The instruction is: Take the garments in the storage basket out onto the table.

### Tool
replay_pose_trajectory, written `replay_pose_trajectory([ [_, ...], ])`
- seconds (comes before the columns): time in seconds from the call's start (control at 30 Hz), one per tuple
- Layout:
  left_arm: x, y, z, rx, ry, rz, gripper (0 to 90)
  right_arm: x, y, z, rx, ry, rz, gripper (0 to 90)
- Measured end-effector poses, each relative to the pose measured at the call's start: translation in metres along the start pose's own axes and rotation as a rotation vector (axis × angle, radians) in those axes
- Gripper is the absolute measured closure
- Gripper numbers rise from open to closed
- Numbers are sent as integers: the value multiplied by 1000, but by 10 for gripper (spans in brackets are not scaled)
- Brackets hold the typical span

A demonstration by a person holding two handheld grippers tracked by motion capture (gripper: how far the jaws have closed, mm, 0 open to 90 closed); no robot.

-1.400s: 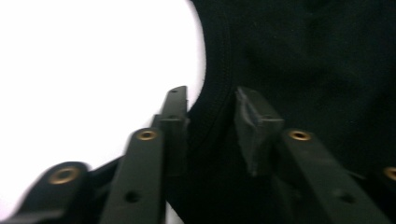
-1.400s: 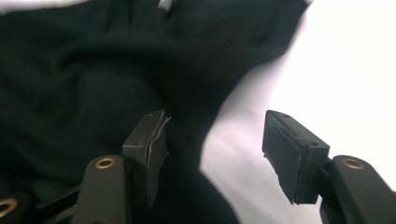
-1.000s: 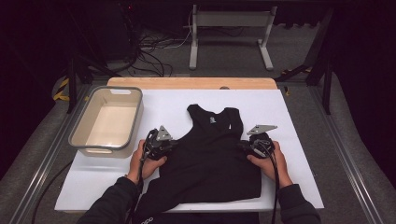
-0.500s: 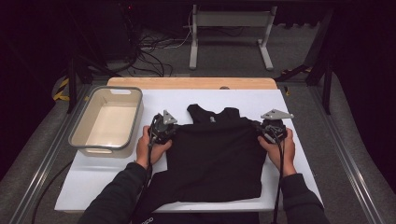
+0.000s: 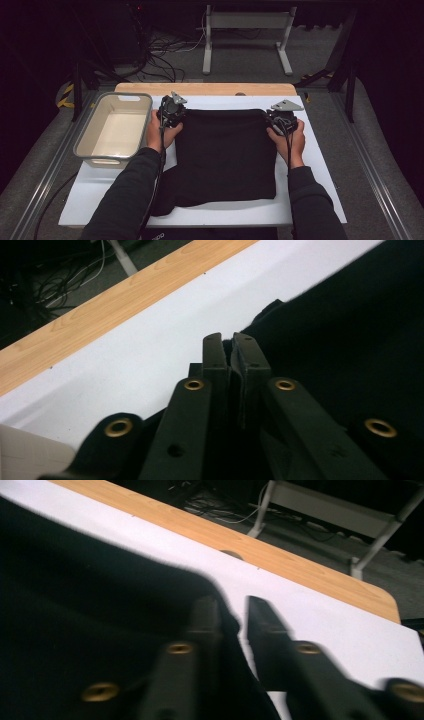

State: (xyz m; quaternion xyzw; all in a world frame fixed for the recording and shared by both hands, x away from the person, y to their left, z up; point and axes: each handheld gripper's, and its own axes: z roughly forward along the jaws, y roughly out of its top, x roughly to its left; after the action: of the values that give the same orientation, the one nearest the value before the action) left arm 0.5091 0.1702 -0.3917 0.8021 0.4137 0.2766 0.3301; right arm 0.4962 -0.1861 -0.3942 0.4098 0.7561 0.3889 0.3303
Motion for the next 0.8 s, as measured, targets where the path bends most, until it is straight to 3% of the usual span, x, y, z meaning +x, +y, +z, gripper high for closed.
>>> replay_pose_trajectory([
  [0.07, -2, 0, -1, -7, 11, -31, 722, 2, 0, 0, 0, -6, 5, 612],
  [0.13, -4, 0, -5, -32, -7, -51, 644, 3, 1, -3, 7, 3, 4, 534],
  [0.27, -11, -1, -16, -64, -44, -23, 595, 3, 0, -15, -8, 25, 32, 501],
  [0.33, -20, -3, -28, -86, -56, 21, 582, 7, -4, -35, -43, 67, 38, 500],
  [0.4, -33, -12, -47, -122, -105, 56, 559, 10, -10, -47, -63, 93, 33, 507],
  [0.5, -47, -29, -69, -154, -145, 110, 524, 18, -27, -66, -81, 152, 48, 518],
  [0.6, -59, -53, -88, -180, -206, 144, 491, 28, -46, -81, -60, 191, 23, 528],
  [0.63, -59, -53, -88, -180, -206, 144, 477, 28, -46, -81, -60, 191, 23, 528],
  [0.67, -66, -71, -98, -196, -252, 168, 465, 35, -56, -91, -41, 218, 1, 534],
  [0.73, -73, -90, -106, -203, -272, 179, 452, 42, -67, -103, -36, 234, -10, 542],
  [0.8, -81, -101, -114, -186, -294, 235, 437, 48, -79, -112, -19, 248, -6, 547],
])
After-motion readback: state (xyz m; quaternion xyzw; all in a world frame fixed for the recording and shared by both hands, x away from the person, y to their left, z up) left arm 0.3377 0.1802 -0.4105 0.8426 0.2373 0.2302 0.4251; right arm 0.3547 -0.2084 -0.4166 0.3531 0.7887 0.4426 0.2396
